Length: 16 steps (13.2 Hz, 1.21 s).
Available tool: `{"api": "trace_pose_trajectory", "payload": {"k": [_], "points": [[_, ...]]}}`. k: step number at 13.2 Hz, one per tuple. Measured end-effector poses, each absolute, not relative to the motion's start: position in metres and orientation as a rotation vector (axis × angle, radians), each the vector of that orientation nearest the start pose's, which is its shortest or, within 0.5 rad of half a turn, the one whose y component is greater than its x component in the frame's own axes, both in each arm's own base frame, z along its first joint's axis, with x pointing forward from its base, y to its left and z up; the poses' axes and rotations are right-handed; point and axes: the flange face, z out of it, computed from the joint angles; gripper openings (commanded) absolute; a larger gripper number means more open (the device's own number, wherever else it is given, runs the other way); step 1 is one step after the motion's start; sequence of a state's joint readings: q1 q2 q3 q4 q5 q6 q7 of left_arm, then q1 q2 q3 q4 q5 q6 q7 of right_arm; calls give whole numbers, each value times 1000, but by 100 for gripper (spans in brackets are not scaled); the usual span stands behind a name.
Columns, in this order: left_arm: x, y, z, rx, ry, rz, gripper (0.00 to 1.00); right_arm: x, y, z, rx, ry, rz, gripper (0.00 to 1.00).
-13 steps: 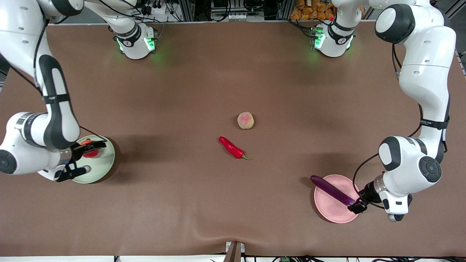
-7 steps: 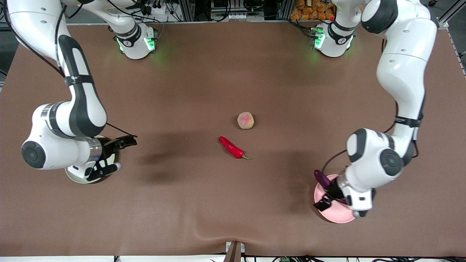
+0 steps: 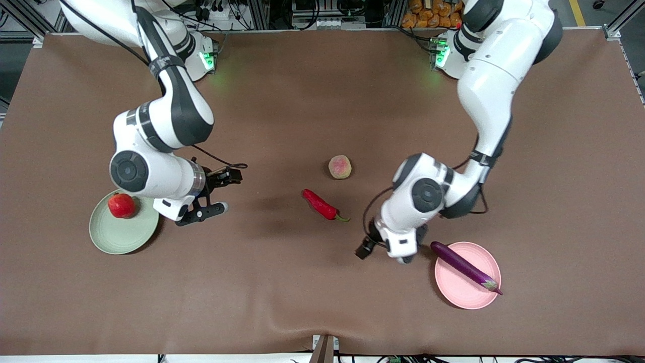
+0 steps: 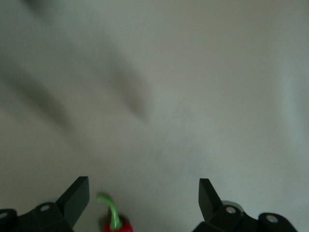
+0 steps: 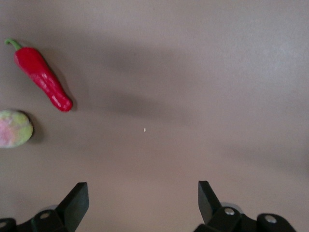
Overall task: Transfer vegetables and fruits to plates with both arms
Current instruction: 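Grasp the red chili with the left gripper while the right gripper reaches the peach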
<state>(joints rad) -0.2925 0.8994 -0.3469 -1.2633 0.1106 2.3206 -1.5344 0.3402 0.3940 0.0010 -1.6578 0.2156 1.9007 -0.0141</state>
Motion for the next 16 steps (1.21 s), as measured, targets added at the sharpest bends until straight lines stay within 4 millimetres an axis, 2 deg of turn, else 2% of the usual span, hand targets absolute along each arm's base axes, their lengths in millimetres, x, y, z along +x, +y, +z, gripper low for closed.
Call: {"api": "trace_pose_trajectory", "payload": {"k": [2, 5, 7, 9, 13, 14, 15, 16], "points": [[636, -424, 241, -2972, -1600, 132, 100, 577, 242, 360, -2937, -418, 128, 100], [602, -465, 230, -2942, -1601, 177, 100, 532, 279, 357, -2922, -518, 13, 100], [582, -488, 225, -2941, -1585, 192, 100, 517, 294, 354, -2911, -547, -55, 100], [573, -499, 221, -2952, -1578, 192, 100, 510, 293, 342, -2909, -544, -118, 100], [570, -498, 192, -2942, -1583, 201, 100, 501, 299, 335, -2906, -551, -134, 100], [569, -498, 185, -2942, -1584, 200, 91, 501, 299, 336, -2907, -549, -135, 100], [567, -499, 179, -2940, -1579, 197, 60, 501, 299, 336, -2907, -547, -137, 100], [566, -500, 175, -2939, -1574, 193, 18, 501, 299, 336, -2906, -546, -139, 100]]}}
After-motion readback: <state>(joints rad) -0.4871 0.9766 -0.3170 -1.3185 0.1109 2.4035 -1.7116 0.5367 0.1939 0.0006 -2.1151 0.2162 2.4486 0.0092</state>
